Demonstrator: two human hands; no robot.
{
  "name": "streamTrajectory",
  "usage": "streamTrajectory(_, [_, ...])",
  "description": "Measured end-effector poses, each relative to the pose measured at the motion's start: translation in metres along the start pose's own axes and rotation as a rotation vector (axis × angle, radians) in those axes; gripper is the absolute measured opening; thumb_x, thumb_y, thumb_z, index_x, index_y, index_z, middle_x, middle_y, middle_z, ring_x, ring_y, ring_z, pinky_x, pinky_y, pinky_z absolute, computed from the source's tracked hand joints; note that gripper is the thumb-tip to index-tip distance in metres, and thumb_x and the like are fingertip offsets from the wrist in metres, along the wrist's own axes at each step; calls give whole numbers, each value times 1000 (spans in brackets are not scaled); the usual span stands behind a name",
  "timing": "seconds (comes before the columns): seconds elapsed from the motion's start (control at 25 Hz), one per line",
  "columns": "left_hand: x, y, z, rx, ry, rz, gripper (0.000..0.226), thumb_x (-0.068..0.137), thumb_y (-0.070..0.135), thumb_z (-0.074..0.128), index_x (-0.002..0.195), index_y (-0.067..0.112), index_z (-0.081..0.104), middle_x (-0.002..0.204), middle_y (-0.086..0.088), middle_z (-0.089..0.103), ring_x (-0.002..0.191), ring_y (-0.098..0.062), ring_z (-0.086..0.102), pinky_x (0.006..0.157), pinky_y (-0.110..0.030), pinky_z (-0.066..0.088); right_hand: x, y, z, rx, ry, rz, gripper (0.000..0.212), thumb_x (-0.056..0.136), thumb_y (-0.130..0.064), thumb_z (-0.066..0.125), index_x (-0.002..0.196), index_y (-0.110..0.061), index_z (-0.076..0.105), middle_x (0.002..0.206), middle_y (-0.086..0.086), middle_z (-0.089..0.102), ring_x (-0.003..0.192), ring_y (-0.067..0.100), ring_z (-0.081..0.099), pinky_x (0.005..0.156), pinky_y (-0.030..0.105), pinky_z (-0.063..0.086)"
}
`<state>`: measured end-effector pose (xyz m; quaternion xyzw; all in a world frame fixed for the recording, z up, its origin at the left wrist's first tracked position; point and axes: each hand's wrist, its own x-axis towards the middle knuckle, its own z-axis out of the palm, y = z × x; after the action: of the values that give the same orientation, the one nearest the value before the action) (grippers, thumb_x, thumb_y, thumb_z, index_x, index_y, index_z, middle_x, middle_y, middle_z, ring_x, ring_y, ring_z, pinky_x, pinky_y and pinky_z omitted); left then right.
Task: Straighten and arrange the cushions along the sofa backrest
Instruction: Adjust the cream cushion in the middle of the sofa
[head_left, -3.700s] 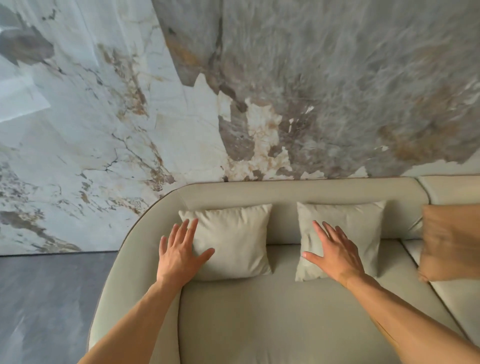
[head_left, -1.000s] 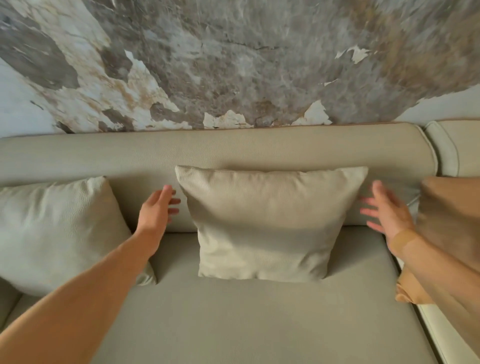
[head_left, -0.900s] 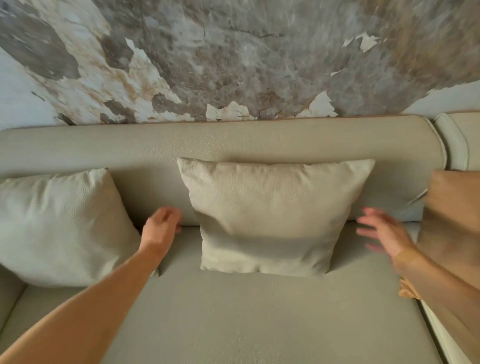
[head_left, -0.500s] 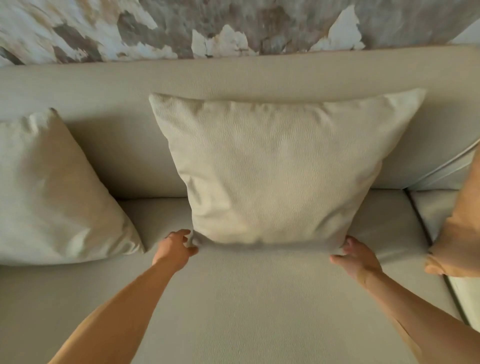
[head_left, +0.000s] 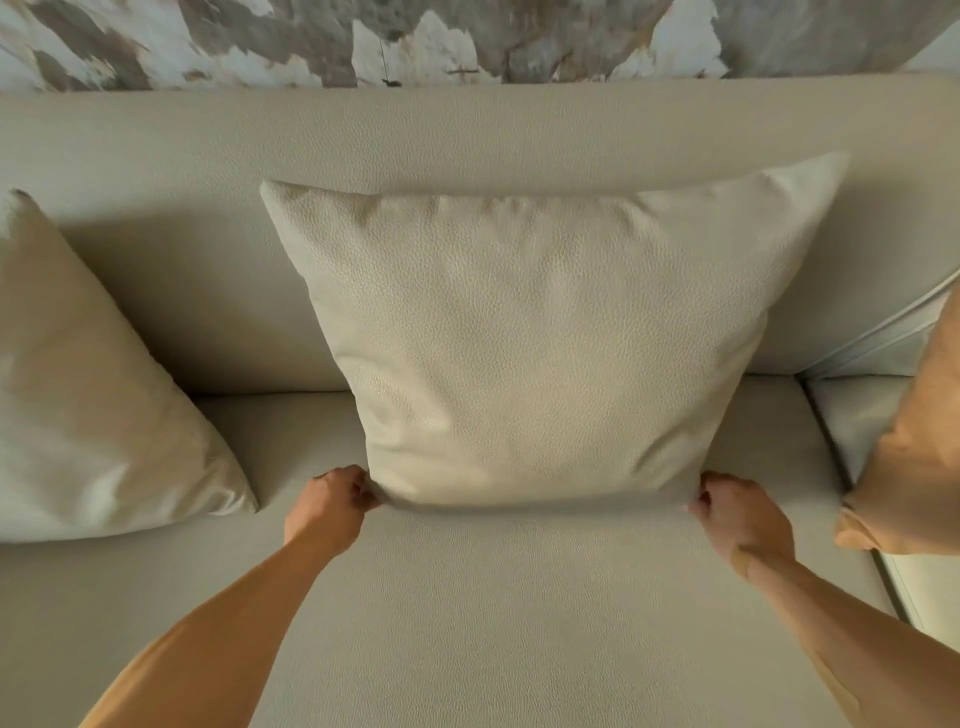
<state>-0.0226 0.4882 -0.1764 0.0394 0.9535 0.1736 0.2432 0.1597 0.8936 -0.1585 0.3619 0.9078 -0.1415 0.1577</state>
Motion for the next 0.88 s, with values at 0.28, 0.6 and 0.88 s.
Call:
streamTrajectory(0.28, [-8, 22, -34, -306, -216, 2, 80, 71, 17, 82, 138, 29, 40, 126, 0, 55, 110, -23, 55, 91, -40, 49, 3, -7, -38, 500, -357, -84, 101, 47, -32, 94, 131, -31, 39, 115, -3, 61, 107, 20, 60, 93, 40, 49])
streamTrajectory(0.6, [-55, 109, -125, -830, -220, 87, 133, 46, 30, 97, 144, 50, 10, 141, 13, 42, 131, -18, 42, 112, -44, 36, -39, -63, -155, 1097, -386, -121, 121, 30, -57, 93, 133, -53, 29, 126, -29, 50, 112, 7, 58, 88, 42, 51])
streamTrajectory(0.88, [-62, 138, -125, -673, -175, 78, 131, 43, 53, 91, 144, 52, 6, 135, 8, 51, 121, -25, 53, 104, -48, 46, -46, -49, -179, 1115, -396, -76, 137, 18, -61, 92, 137, -55, 26, 122, -33, 46, 121, 15, 50, 102, 60, 41])
